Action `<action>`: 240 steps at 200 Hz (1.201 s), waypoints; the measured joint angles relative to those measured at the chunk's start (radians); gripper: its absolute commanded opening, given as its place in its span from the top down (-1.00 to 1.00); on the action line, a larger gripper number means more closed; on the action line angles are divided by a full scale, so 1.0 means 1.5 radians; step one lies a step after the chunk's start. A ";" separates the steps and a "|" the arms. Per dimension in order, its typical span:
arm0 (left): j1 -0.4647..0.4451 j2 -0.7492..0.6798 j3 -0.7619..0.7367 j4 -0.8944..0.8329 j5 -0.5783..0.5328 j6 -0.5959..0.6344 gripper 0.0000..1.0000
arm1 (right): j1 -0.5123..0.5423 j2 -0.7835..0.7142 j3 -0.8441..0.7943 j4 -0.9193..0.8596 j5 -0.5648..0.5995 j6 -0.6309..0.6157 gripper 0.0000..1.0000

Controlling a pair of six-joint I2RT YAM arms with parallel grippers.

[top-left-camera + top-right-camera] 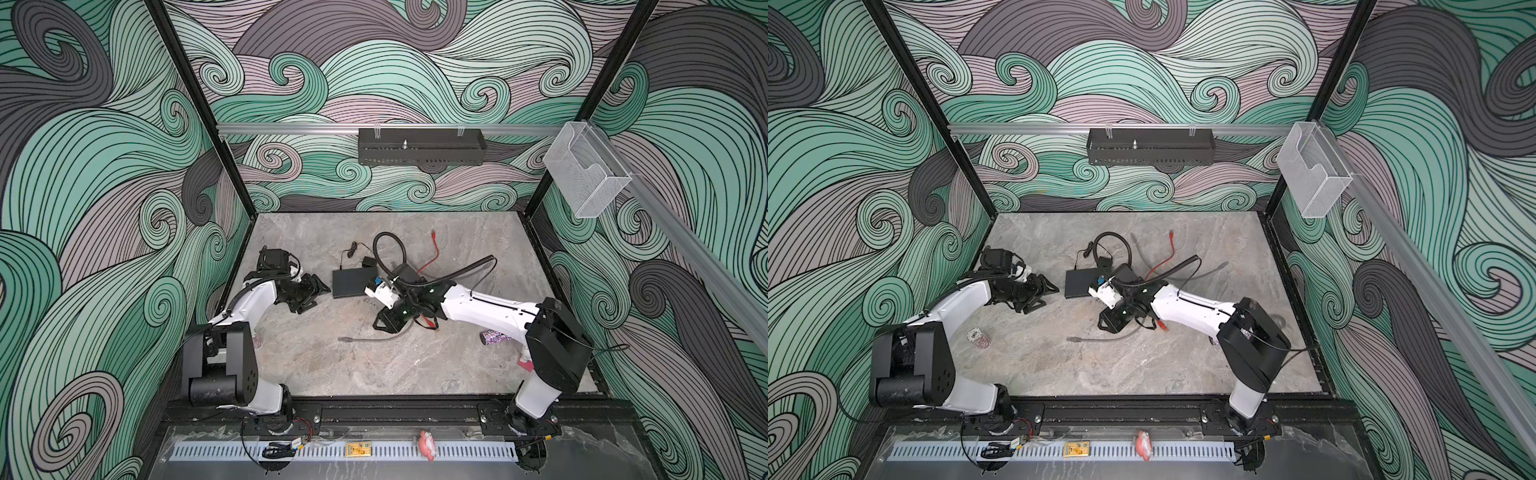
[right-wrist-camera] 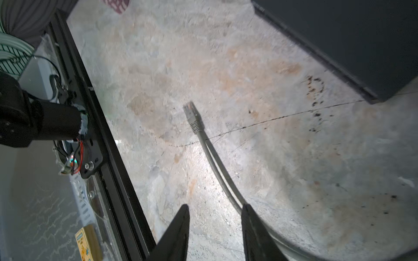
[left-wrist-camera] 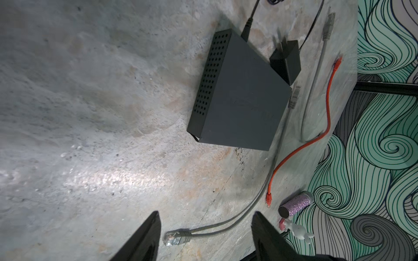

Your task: Insert the plug into the switch port

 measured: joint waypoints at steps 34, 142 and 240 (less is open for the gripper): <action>0.032 -0.002 -0.009 0.000 0.018 0.001 -0.34 | 0.058 0.025 0.000 -0.017 0.049 -0.036 0.18; 0.076 -0.052 -0.049 0.012 0.054 -0.001 -0.34 | 0.124 0.153 0.086 -0.029 0.136 -0.122 0.19; 0.083 -0.052 -0.051 0.013 0.064 -0.001 -0.34 | 0.124 0.197 0.142 -0.047 0.182 -0.134 0.23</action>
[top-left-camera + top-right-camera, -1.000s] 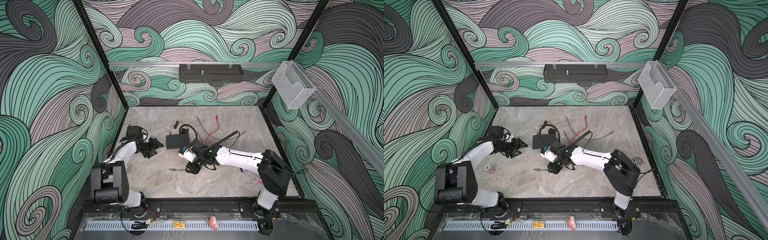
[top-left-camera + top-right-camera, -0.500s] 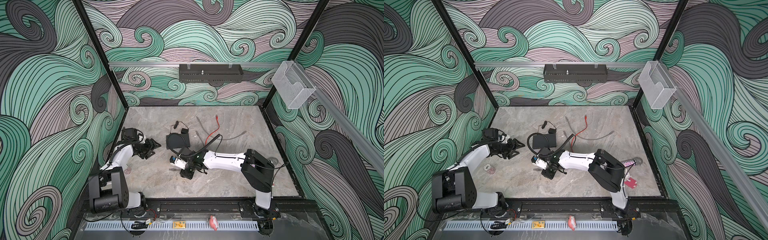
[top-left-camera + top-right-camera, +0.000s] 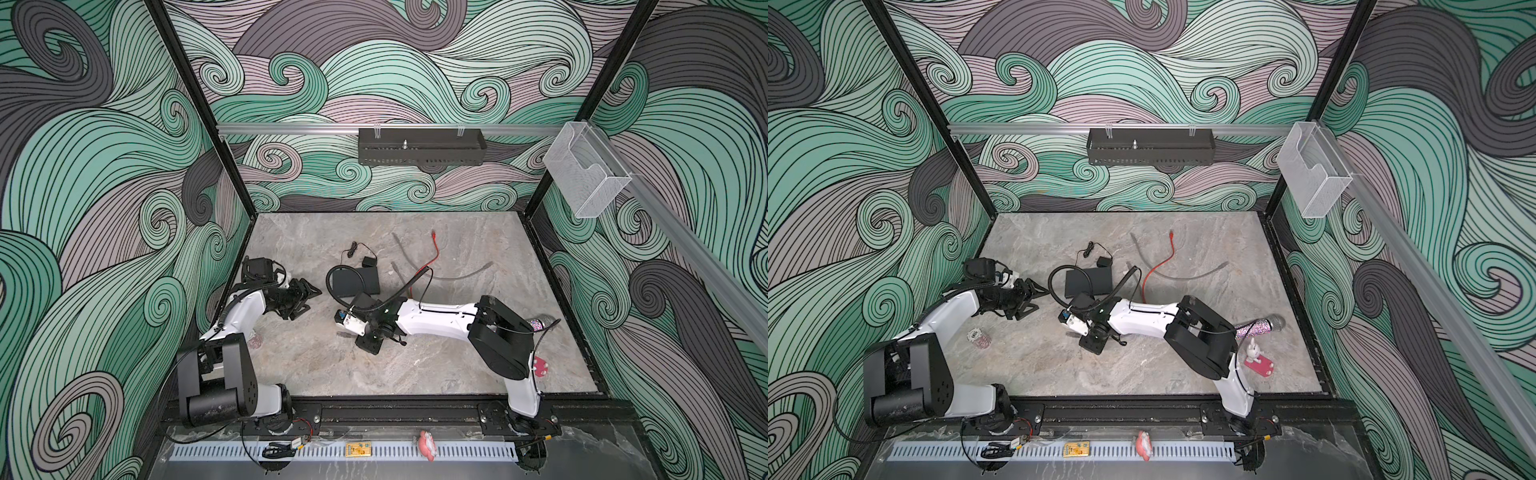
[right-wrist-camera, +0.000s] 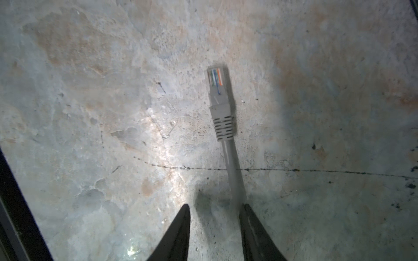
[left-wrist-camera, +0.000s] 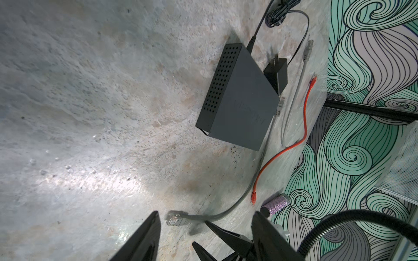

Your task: Insert the plug into the switch port

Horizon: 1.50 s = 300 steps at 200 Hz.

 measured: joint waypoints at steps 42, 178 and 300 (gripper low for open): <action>0.004 0.000 0.000 0.000 0.001 0.001 -0.34 | 0.000 -0.003 0.000 -0.001 0.009 0.000 0.20; 0.008 -0.001 -0.007 0.006 0.017 0.002 -0.33 | -0.016 -0.009 0.021 -0.015 -0.009 -0.001 0.17; 0.008 -0.018 -0.015 0.020 0.039 -0.010 -0.34 | -0.016 0.040 0.046 -0.033 0.012 0.011 0.67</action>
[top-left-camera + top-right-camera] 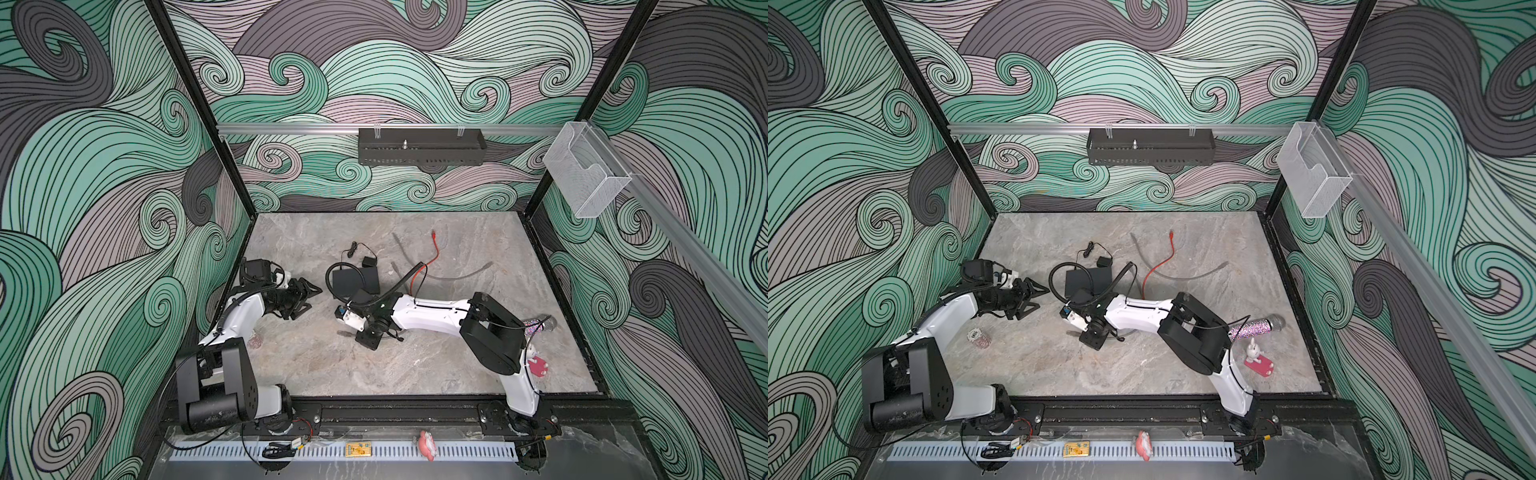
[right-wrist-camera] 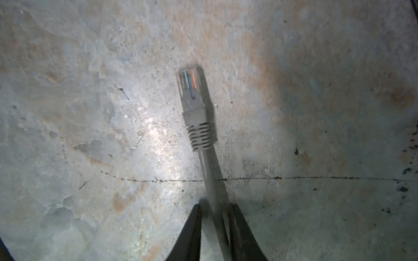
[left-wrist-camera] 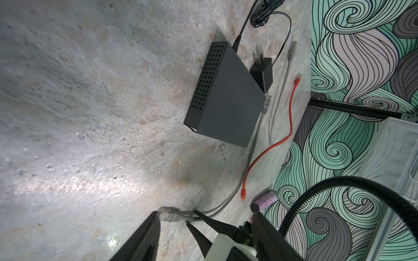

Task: Insert the plug into the switch port
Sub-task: 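Lower the right gripper and grasp the grey ethernet cable behind its plug, then lift the ethernet plug with the right gripper while the left reaches toward the box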

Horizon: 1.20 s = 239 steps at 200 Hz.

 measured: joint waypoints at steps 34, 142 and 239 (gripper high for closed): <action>0.000 -0.006 0.000 0.001 0.003 -0.001 -0.34 | -0.002 0.000 -0.001 0.001 -0.010 0.003 0.82; -0.003 -0.037 -0.030 0.061 0.043 -0.051 -0.34 | -0.182 -0.150 -0.122 0.130 -0.360 0.149 0.88; -0.060 -0.074 -0.030 0.111 0.050 -0.090 -0.34 | -0.283 -0.166 -0.261 0.471 -0.655 0.445 0.91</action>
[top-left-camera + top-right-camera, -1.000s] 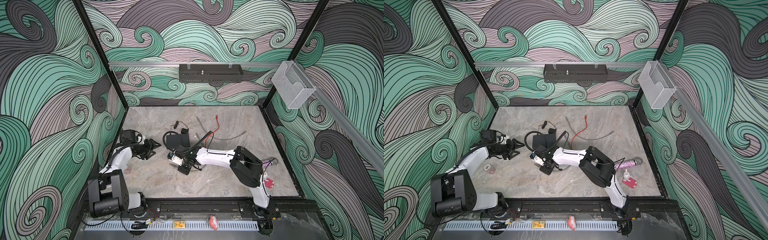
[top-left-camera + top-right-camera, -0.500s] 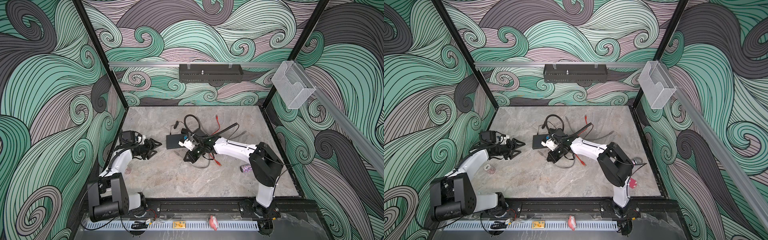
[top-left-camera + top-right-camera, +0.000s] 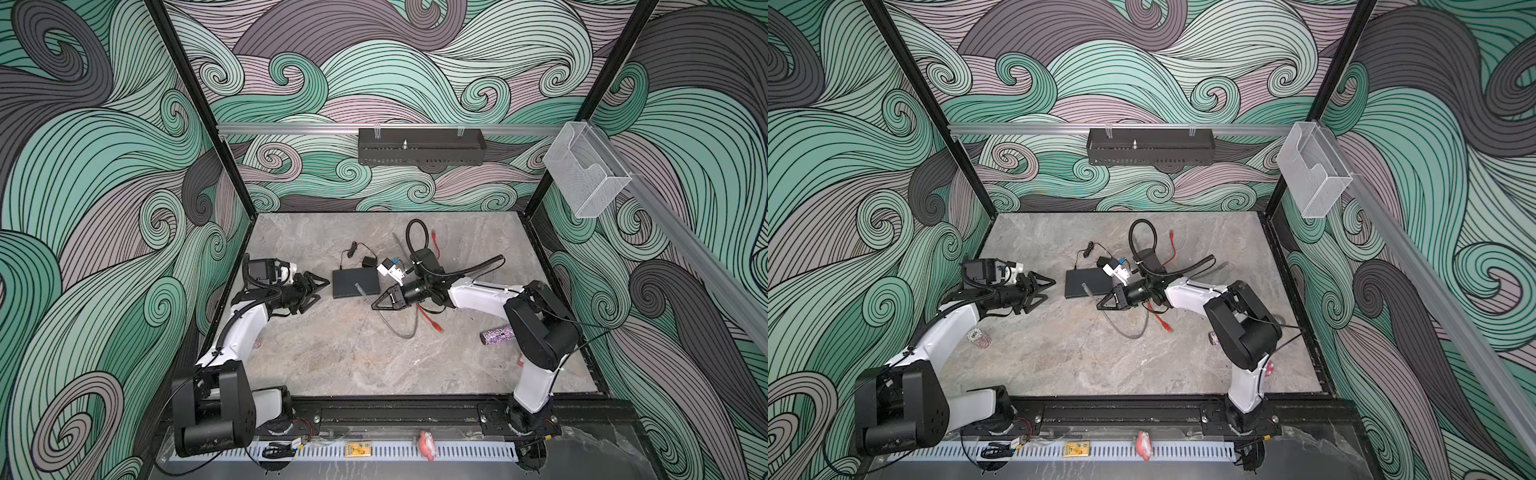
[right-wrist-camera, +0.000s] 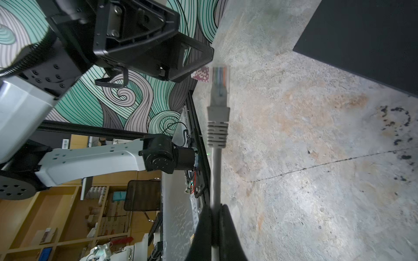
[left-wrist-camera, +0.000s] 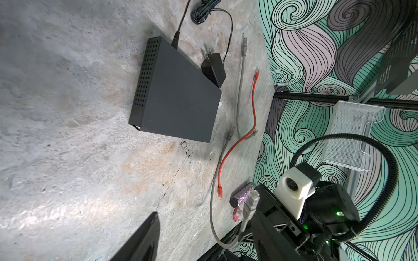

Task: Insert the plug into the switch port
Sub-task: 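Lift the ethernet plug with the right gripper while the left reaches toward the box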

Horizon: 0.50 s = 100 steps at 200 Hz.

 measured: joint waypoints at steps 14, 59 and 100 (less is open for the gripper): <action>-0.013 0.000 0.000 0.008 0.002 -0.001 -0.34 | -0.004 0.000 -0.005 0.041 -0.017 0.032 0.91; -0.065 -0.004 0.000 0.025 0.013 -0.001 -0.33 | -0.006 0.000 -0.010 0.079 -0.033 0.066 0.91; -0.103 -0.004 0.006 0.031 0.014 0.000 -0.32 | -0.006 0.000 -0.020 0.097 -0.044 0.083 0.92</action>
